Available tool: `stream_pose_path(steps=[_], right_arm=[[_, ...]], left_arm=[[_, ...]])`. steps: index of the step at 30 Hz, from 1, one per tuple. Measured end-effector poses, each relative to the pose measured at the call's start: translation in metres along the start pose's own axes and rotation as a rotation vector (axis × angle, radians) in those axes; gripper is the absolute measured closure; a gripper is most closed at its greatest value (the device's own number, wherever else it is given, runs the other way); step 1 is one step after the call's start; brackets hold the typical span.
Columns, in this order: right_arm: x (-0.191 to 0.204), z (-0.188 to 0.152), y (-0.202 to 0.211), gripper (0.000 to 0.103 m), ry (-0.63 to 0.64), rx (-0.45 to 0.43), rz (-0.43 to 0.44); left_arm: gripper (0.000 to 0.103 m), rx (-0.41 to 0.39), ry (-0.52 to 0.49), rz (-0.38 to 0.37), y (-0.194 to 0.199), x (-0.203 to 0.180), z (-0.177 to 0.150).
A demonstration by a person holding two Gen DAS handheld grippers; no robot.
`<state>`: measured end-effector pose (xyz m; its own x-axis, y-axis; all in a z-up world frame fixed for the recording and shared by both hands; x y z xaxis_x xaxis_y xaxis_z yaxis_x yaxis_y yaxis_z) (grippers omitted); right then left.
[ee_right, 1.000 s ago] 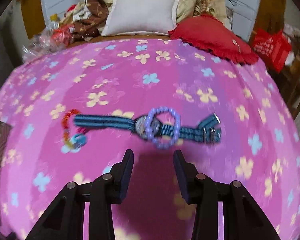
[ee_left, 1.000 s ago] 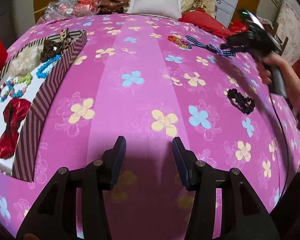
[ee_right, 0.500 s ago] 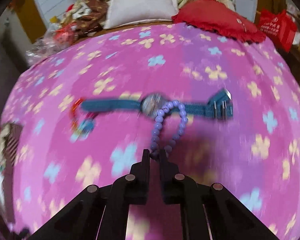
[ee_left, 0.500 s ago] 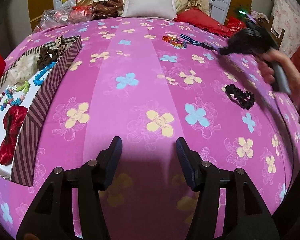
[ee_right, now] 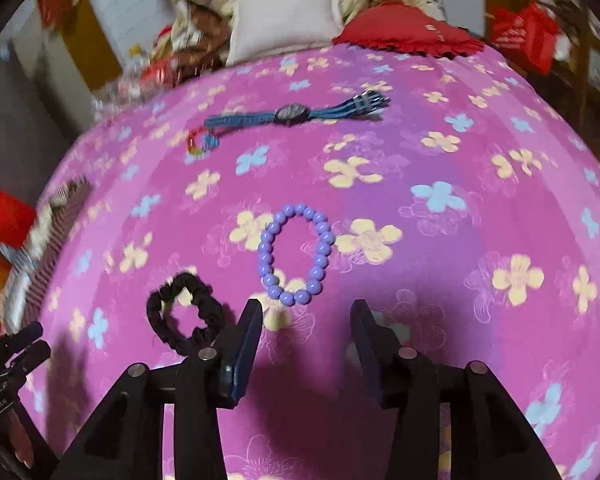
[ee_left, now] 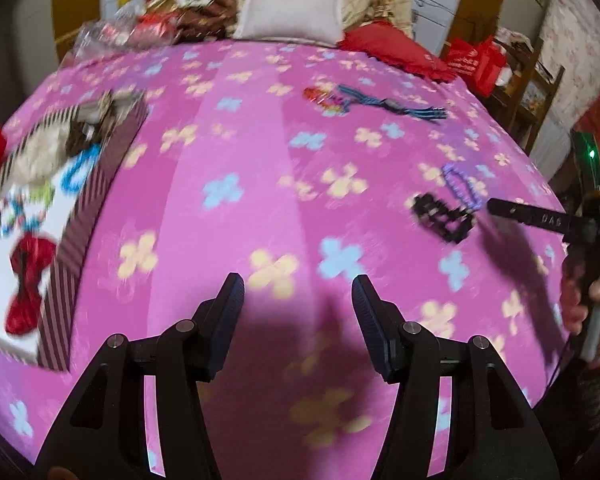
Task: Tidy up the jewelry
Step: 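Lower the right tool and release the black scrunchie onto the bedspread, then grasp the black scrunchie with the left tool while the right grasps the lavender bead bracelet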
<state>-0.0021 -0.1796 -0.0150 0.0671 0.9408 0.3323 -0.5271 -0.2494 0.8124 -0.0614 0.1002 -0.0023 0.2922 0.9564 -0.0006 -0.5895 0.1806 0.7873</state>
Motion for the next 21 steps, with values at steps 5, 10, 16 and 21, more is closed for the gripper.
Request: stream_pose_path(steps=[5, 10, 16, 21], right_arm=[[-0.006, 0.005, -0.002, 0.059, -0.053, 0.0, 0.079], [-0.005, 0.017, -0.008, 0.061, -0.045, -0.024, 0.085], [-0.008, 0.03, -0.031, 0.065, -0.04, -0.008, 0.046], [-0.005, 0.042, -0.041, 0.067, -0.006, -0.019, 0.014]], left_arm=[[0.047, 0.008, -0.091, -0.015, -0.015, -0.04, 0.042], [0.047, 0.072, -0.118, -0.095, -0.057, -0.077, 0.064], [0.047, 0.143, -0.187, -0.109, -0.099, -0.101, 0.069], [0.047, 0.147, -0.224, -0.113, -0.113, -0.11, 0.07]])
Point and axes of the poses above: each gripper's, at about its wrist camera, not at the fingertips, and y roughly against the way its jaws point, x to its left, z to its top, the point moved 7 cm from there along -y, roughly the way its jaws point, and after that the axes turned 11 degrees about -y, right-handed, at the moved point
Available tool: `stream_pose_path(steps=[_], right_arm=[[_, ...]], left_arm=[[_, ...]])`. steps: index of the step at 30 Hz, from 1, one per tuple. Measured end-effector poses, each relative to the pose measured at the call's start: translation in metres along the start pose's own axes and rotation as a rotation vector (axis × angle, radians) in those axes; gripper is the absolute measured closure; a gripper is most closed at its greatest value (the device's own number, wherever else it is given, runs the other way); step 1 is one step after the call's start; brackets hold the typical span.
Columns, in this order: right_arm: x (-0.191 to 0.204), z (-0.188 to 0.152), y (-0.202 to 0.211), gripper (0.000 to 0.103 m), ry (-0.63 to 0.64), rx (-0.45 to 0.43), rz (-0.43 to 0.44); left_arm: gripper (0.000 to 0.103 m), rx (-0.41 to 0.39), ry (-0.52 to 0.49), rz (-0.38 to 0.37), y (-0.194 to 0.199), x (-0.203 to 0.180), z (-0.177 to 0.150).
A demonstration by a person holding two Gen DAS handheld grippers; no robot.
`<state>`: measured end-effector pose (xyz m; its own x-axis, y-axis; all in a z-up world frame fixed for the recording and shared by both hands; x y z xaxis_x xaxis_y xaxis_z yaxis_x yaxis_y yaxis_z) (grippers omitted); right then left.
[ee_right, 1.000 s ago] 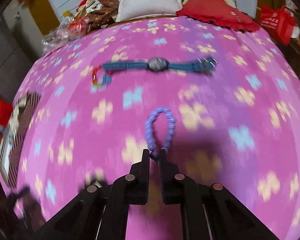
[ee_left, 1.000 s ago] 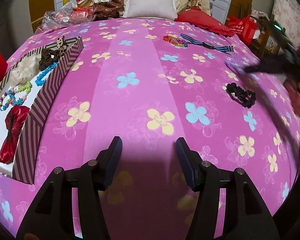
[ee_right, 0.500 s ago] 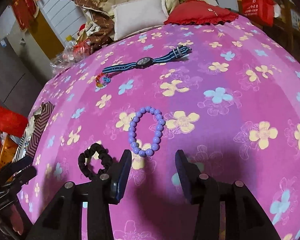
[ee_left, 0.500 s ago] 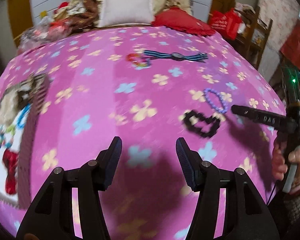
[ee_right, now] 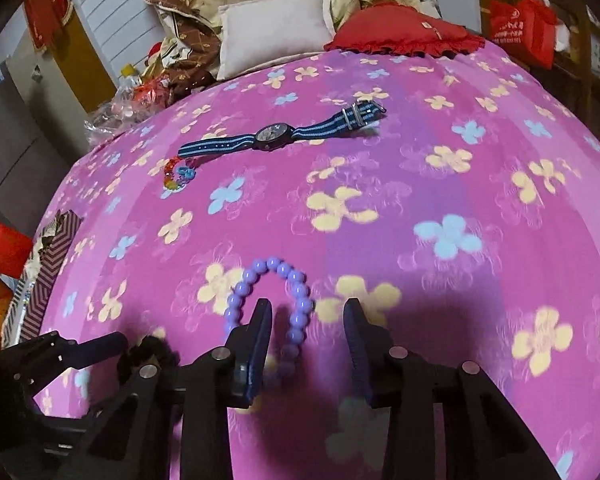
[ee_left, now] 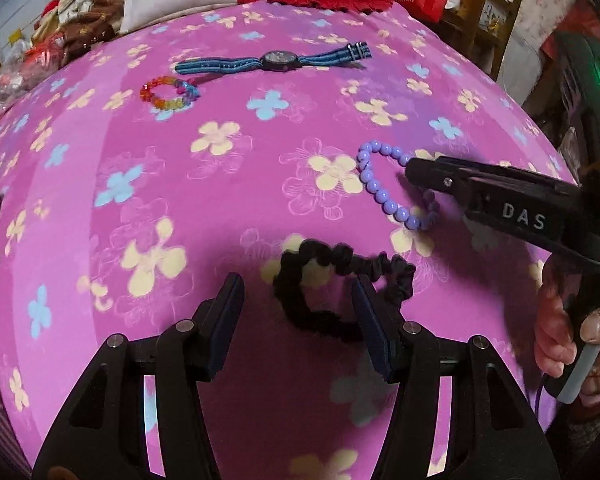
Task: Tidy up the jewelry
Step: 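Grasp the black scrunchie with the left tool while the right grasps the lavender bead bracelet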
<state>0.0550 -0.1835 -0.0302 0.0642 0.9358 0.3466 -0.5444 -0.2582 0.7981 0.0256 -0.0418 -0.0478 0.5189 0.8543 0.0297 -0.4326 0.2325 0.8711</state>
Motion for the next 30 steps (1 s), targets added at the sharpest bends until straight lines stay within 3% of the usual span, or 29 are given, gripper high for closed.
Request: stream_pose_path(steps=[7, 9, 11, 13, 16, 23, 30], right_arm=[[0.01, -0.004, -0.006, 0.073, 0.12, -0.036, -0.113], [0.008, -0.003, -0.006, 0.077, 0.123, -0.042, -0.13], [0.007, -0.003, -0.006, 0.083, 0.124, -0.048, -0.145], [0.007, -0.003, -0.006, 0.086, 0.13, -0.055, -0.158], [0.006, -0.003, -0.005, 0.094, 0.13, -0.061, -0.165], [0.002, -0.004, 0.001, 0.094, 0.066, -0.056, -0.121], [0.013, -0.003, 0.021, 0.094, 0.034, -0.092, -0.049]], left_arm=[[0.047, -0.02, -0.016, 0.012, -0.004, -0.006, 0.005], [0.052, -0.031, -0.013, 0.027, -0.003, -0.007, 0.005], [0.083, -0.035, -0.012, 0.053, -0.002, -0.006, 0.005], [0.095, -0.028, 0.013, 0.028, -0.002, -0.005, 0.004], [0.097, -0.022, 0.044, 0.024, 0.0, -0.003, 0.002], [0.098, -0.061, 0.122, -0.004, 0.025, 0.009, -0.006], [0.098, -0.131, 0.117, 0.0, 0.061, 0.012, -0.006]])
Point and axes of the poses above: each gripper's, at about its wrist camera, not at the fingertips, and y roughly against the way its jaws point, x to its left, z to its top, the point moved 7 cm from there along -y, roughly the way its jaws point, and after that the axes turned 11 degrees about -y, right-handed, at the moved point
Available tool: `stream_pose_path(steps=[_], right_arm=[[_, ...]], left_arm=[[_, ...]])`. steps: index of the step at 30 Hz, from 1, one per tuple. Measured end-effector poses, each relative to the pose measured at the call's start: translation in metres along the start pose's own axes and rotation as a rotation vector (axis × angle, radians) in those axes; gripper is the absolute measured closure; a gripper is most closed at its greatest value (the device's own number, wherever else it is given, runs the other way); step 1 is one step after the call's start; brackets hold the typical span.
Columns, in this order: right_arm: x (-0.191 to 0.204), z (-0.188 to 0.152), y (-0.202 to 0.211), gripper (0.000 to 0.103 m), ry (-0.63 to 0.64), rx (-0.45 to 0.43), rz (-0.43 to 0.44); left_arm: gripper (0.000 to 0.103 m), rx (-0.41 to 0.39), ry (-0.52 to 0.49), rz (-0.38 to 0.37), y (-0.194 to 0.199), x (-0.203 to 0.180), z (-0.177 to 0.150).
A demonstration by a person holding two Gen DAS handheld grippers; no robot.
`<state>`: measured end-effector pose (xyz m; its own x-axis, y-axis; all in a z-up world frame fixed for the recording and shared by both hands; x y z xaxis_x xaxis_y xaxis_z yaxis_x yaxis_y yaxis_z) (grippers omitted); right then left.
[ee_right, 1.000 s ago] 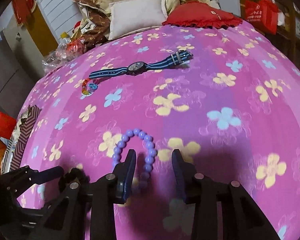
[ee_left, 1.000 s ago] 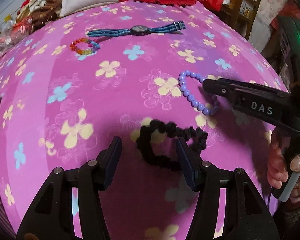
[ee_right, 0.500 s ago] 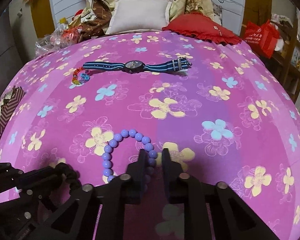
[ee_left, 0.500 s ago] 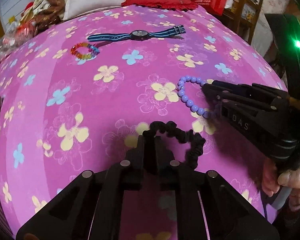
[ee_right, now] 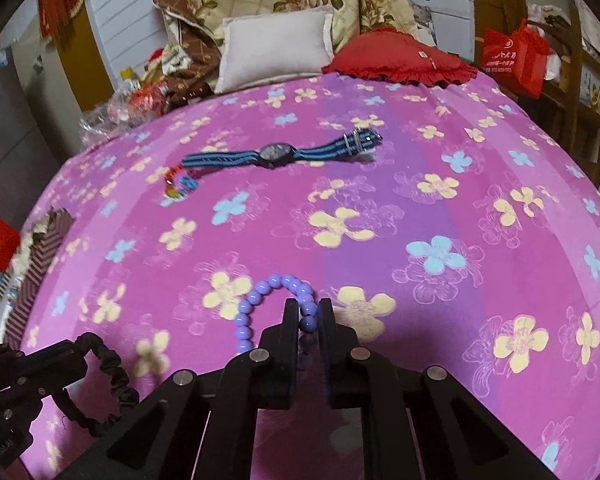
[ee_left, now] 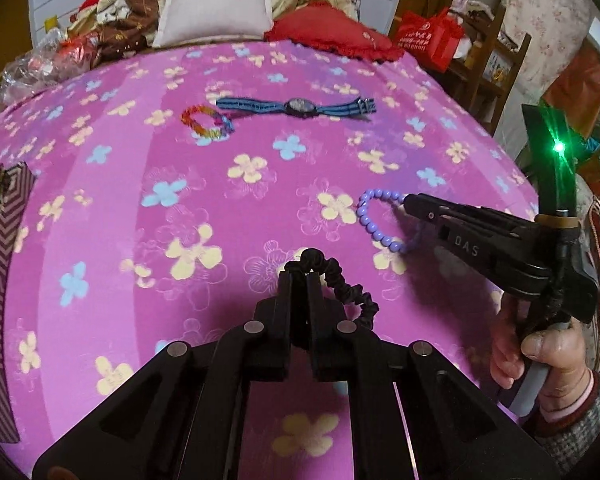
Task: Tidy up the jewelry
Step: 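Grasp the black scrunchie with the left tool while the right grasps the lavender bead bracelet, then carry the scrunchie and lavender bracelet over the white tray with both tools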
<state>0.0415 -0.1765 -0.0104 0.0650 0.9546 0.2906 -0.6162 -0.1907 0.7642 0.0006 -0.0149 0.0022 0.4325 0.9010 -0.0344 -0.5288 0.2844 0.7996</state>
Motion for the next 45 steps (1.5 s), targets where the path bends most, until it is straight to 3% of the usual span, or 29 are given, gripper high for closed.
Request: stream_pose_path(steps=[11, 20, 28, 45], right_arm=[[0.015, -0.006, 0.055, 0.094, -0.066, -0.055, 0.137], [0.025, -0.034, 0.1, 0.094, -0.139, -0.06, 0.207], [0.039, -0.072, 0.131, 0.094, -0.134, -0.038, 0.178], [0.094, -0.099, 0.191, 0.094, 0.005, -0.07, 0.126]], left_arm=[[0.098, -0.073, -0.01, 0.035, 0.052, 0.003, -0.006], [0.098, -0.122, -0.005, 0.074, 0.098, 0.01, -0.026], [0.098, -0.204, -0.019, 0.141, 0.143, 0.022, -0.041], [0.098, -0.265, 0.11, 0.133, 0.186, 0.071, -0.079]])
Point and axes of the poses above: each gripper's, at about its wrist camera, not at the fingertips, and y roughly against the way its jaws point, x to its left, z to its top, the point moved 7 cm from there along -y, roughly the way its jaws point, and after that the axes turned 11 degrees about -y, right-handed, at the moved point
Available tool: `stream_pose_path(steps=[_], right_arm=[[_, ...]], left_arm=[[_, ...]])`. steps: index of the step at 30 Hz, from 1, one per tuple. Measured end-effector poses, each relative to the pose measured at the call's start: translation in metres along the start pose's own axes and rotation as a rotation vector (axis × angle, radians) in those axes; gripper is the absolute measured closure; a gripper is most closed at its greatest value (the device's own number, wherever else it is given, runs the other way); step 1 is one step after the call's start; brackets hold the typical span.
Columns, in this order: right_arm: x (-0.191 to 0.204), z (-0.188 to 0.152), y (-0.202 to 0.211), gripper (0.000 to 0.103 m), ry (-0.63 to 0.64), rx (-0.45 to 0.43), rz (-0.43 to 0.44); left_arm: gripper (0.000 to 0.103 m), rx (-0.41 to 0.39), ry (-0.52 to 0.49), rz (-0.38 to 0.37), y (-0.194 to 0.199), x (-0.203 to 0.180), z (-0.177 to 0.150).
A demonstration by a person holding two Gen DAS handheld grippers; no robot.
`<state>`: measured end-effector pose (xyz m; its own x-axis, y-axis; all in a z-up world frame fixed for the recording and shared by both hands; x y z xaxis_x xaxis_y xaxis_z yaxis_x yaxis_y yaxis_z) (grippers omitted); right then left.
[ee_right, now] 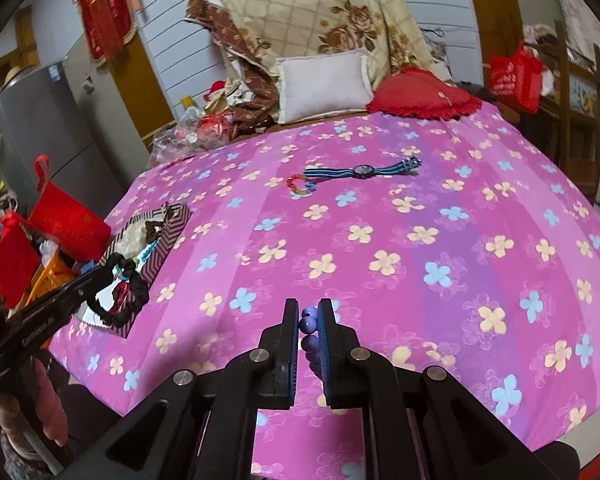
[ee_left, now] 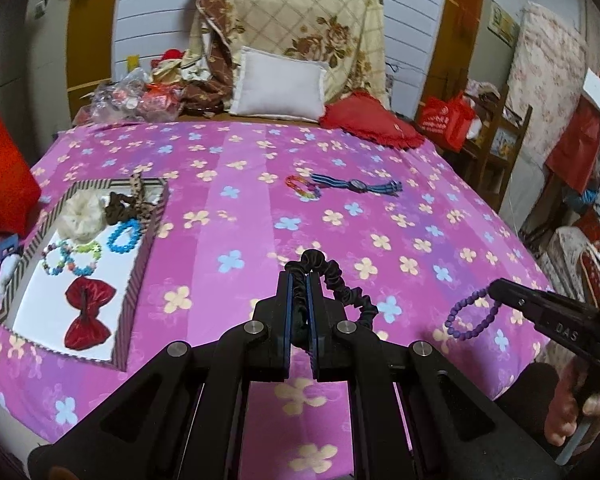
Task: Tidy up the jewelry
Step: 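Carry the scrunchie and lavender bracelet over the white tray with both tools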
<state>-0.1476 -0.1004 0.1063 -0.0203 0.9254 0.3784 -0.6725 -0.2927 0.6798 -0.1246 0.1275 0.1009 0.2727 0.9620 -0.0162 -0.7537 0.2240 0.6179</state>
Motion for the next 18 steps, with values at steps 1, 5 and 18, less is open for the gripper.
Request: stream_pose_path(steps=[1, 5, 18], right_arm=[[0.004, 0.0, 0.001, 0.094, 0.009, 0.0, -0.003], [0.016, -0.002, 0.002, 0.094, 0.036, 0.003, -0.023], [0.086, -0.011, -0.038, 0.094, 0.175, 0.097, -0.018]], left_arm=[[0.098, -0.002, 0.007, 0.003, 0.001, 0.005, -0.001], [0.098, -0.013, 0.037, 0.029, -0.002, 0.028, -0.003], [0.098, -0.051, 0.129, 0.117, -0.013, 0.126, 0.008]])
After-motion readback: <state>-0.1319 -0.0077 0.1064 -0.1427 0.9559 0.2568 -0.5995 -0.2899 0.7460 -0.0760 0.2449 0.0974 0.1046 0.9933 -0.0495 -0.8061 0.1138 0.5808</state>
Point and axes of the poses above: each gripper's, at about its wrist camera, not at the fingertips, and y roughly against the way its jaws point, x to its left, z to its top, the point moved 7 cm from there along -y, roughly the way its jaws point, and after that the axes turned 11 degrees about -y, right-handed, at the moved point
